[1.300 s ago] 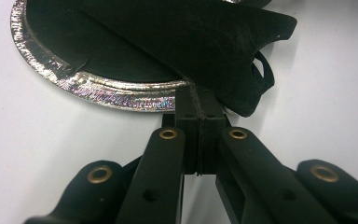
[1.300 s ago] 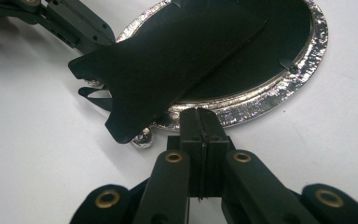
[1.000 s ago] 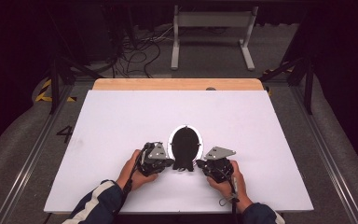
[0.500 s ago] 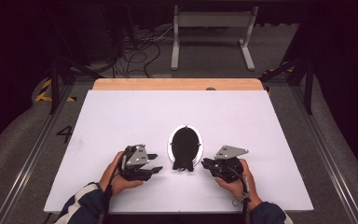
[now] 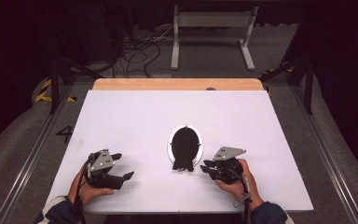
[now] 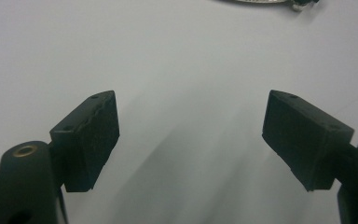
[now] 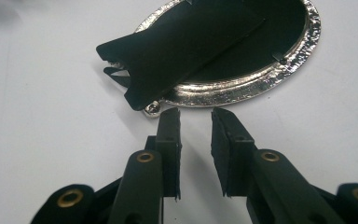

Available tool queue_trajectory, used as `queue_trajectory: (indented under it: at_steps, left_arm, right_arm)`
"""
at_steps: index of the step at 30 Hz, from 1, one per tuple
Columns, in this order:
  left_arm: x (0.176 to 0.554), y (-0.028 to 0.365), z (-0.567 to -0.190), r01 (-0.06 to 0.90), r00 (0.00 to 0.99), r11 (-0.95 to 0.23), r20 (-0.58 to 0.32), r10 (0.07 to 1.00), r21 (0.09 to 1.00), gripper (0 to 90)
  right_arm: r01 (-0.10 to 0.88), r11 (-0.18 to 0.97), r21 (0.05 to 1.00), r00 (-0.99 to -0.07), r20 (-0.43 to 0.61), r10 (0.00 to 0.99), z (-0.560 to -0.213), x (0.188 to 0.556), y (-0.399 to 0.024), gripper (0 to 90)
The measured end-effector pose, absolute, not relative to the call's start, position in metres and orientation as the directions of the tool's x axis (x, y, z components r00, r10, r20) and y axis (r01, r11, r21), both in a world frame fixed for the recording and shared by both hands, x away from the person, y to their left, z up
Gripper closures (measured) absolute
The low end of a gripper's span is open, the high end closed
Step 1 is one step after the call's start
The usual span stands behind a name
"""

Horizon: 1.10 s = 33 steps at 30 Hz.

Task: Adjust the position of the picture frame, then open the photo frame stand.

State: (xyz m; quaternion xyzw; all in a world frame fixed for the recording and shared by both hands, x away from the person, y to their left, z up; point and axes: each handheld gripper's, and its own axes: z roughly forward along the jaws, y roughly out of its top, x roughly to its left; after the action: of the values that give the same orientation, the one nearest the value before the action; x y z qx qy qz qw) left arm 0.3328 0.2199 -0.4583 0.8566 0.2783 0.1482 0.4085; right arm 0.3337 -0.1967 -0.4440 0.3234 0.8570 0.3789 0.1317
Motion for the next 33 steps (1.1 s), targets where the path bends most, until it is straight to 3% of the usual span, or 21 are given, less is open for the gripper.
queue_trajectory:
  at_steps: [9, 16, 33]
  left_arm:
    - [0.329, 0.238, -0.464, 0.418, 0.771, -0.487, -0.016, 0.636, 0.767, 13.3]
    - [0.328, 0.236, -0.464, 0.416, 0.774, -0.509, 0.001, 0.634, 0.754, 13.2]
    - [0.328, 0.232, -0.467, 0.423, 0.78, -0.533, 0.006, 0.626, 0.733, 13.9]
  right_arm:
    - [0.471, 0.521, 0.712, -0.784, 0.067, 0.617, -0.449, 0.334, -0.187, 70.3]
    - [0.457, 0.567, 0.685, -0.79, 0.019, 0.613, -0.453, 0.332, -0.184, 66.2]
    - [0.424, 0.623, 0.657, -0.809, -0.034, 0.586, -0.451, 0.33, -0.167, 68.9]
